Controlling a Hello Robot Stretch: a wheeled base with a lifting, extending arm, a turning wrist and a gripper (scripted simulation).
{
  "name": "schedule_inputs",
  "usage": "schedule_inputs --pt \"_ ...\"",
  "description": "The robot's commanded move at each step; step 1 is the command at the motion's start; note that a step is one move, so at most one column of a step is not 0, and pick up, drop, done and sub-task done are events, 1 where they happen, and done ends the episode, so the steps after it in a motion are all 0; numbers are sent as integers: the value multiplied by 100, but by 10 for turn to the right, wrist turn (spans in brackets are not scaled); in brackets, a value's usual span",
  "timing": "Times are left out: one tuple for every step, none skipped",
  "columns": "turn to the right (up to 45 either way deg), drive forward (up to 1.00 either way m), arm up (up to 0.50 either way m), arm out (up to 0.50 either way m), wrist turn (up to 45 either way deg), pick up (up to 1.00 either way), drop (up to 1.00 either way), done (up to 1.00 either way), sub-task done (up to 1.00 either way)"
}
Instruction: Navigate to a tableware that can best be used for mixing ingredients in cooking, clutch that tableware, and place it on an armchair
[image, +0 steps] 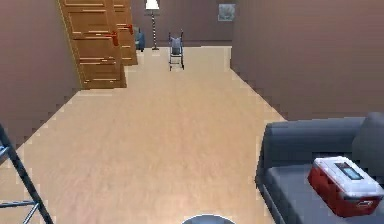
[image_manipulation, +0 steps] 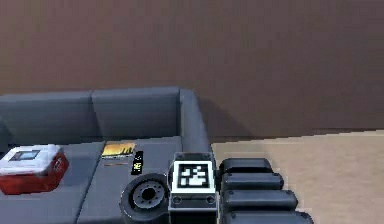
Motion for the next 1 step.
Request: schedule_inputs --pt "-60 0 0 0 0 0 0 0 0"
